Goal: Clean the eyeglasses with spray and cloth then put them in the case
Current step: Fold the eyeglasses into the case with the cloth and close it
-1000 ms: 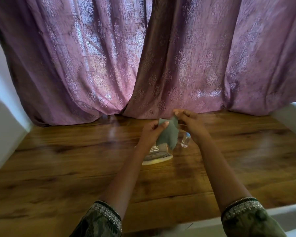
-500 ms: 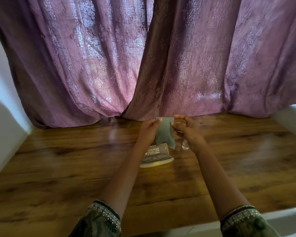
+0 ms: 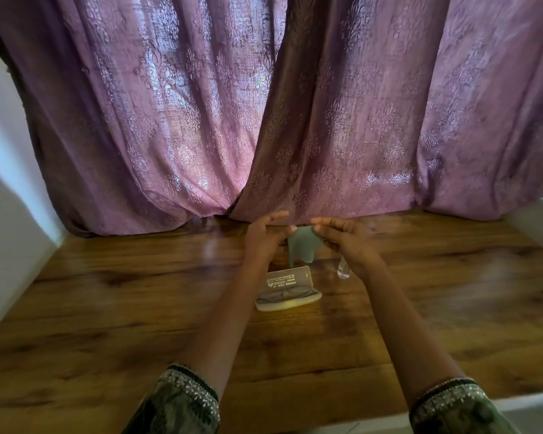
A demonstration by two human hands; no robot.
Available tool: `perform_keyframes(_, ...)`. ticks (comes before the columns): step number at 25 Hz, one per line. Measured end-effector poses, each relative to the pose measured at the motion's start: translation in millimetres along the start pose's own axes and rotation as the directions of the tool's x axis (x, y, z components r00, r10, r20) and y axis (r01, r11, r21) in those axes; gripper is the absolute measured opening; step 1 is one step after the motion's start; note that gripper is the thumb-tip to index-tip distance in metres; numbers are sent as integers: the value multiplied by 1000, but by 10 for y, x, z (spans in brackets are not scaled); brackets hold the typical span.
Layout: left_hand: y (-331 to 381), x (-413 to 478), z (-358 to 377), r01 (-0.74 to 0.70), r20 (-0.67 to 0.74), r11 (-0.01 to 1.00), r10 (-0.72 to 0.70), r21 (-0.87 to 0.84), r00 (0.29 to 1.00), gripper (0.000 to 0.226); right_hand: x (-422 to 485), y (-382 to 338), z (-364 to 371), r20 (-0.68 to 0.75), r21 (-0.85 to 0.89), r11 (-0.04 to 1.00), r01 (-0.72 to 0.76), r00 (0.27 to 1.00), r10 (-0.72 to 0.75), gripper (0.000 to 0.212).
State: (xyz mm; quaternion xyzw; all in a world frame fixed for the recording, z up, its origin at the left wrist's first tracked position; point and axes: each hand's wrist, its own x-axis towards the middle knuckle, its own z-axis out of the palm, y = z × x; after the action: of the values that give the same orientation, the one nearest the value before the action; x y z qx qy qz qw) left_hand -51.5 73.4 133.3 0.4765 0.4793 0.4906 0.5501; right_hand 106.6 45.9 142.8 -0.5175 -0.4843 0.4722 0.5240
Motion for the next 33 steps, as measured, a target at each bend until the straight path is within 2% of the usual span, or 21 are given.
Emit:
perform_keyframes(3,3,-19,-1,-23,62,999,21,35,998,32,24,-10,24,-51,-205,977,62,996,-74,28)
perform_keyframes(6,16,-8,-3,-102,49,977,95,186,994,36,125,35,25,-90,-491,863,116,979,-183,25)
perform_keyframes(8,46,-21,14,-157,19,938,159,309,987,36,169,63,10,-99,-550,827,116,974,-202,19)
perform_keyframes(11,60,-32,37,-211,-29,875,248,436,968,34,186,75,11,-105,-520,845,125,973,-208,13)
perform_keyframes(14,33,-24,19,-239,-54,829,307,505,950,27,152,44,31,-82,-380,916,129,982,-172,6)
perform_keyframes(16,27,-18,6,-234,-60,801,318,551,946,23,127,29,25,-62,-270,955,126,987,-148,14)
perform_keyframes(19,25,22,-6,-188,-27,886,220,424,975,10,88,16,13,-30,-110,988,109,993,-113,18)
perform_keyframes(21,18,40,-11,-87,69,982,76,169,995,8,86,8,20,-16,-5,998,65,998,-65,16)
perform_keyframes(23,42,-6,11,69,199,993,-49,-97,979,8,84,-15,49,-26,45,999,20,999,-19,14)
perform_keyframes(24,54,-31,19,130,247,976,-85,-173,965,10,88,-11,65,-42,70,998,4,999,-1,13)
perform_keyframes(27,94,-105,26,211,307,945,-129,-251,943,15,91,36,102,-80,182,978,-102,990,118,11)
perform_keyframes(29,87,-114,18,232,306,931,-142,-281,941,16,89,109,94,-87,174,959,-223,967,241,27)
perform_keyframes(31,83,-110,5,227,292,933,-143,-278,946,16,44,143,82,-8,114,930,-350,936,353,52)
perform_keyframes(33,80,-99,-4,208,295,943,-127,-261,947,16,-26,130,95,124,68,902,-426,901,416,63)
